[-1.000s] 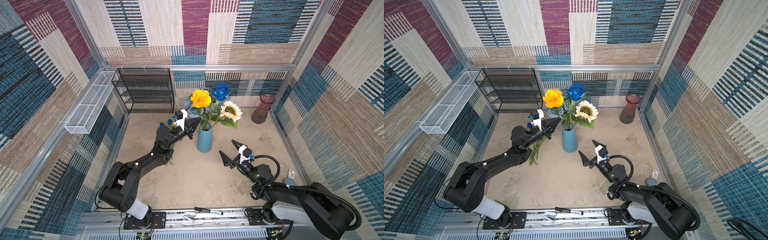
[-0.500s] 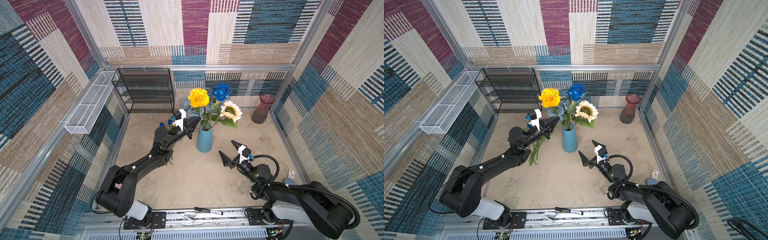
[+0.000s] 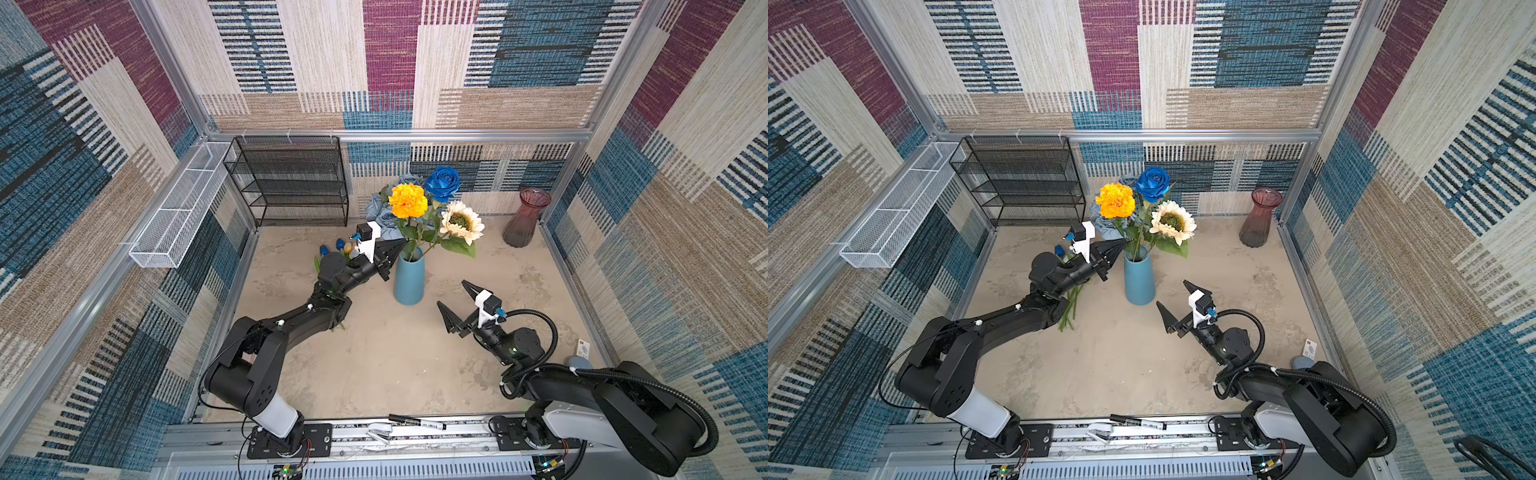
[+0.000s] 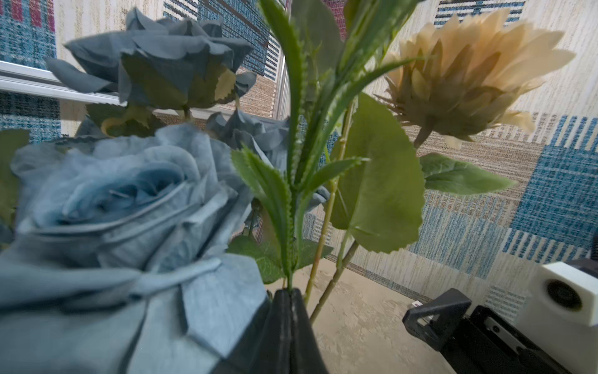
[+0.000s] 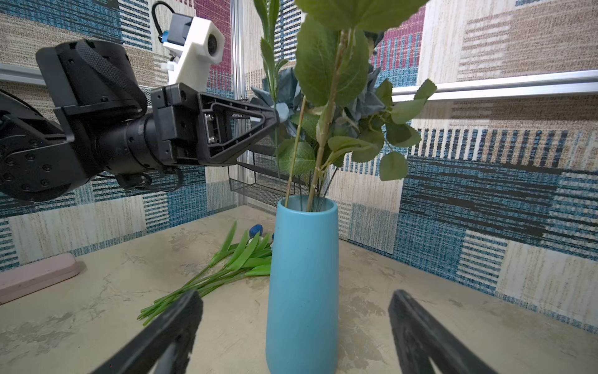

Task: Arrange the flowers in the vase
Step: 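Lower the orange flower stem into the light blue vase and open the left gripper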

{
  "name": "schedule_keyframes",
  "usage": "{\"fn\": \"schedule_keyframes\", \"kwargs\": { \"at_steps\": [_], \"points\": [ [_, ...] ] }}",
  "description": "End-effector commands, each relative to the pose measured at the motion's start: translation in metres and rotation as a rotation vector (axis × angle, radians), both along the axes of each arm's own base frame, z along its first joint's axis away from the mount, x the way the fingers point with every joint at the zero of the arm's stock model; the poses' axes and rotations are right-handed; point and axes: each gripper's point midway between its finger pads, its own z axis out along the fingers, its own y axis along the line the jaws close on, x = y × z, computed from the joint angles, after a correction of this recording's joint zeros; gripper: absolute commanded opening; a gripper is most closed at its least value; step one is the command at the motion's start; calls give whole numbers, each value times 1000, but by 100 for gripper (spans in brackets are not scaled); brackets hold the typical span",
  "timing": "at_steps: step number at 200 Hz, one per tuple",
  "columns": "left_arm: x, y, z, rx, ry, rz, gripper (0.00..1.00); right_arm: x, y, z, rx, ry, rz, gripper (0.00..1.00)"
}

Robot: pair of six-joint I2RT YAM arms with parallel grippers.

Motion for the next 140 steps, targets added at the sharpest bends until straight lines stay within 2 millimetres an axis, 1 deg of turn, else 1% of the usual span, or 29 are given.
{"fn": "schedule_keyframes", "kwargs": {
  "at_steps": [1, 36, 87, 104, 140],
  "points": [
    [-1, -2, -8, 37, -15, 17, 0, -2, -2, 10, 20, -37, -4, 94],
    [-6, 1, -22, 57, 10, 29, 0, -1, -1, 9, 18, -34, -4, 94],
    [-9, 3, -34, 89, 28, 41, 0, 0, 0, 8, 17, -29, 2, 94],
    [-11, 3, -35, 92, 25, 43, 0, 1, 1, 6, 15, -24, 2, 94],
    [-12, 4, -27, 90, 10, 52, 1, 2, 2, 6, 15, -21, 4, 94]
  ]
}}
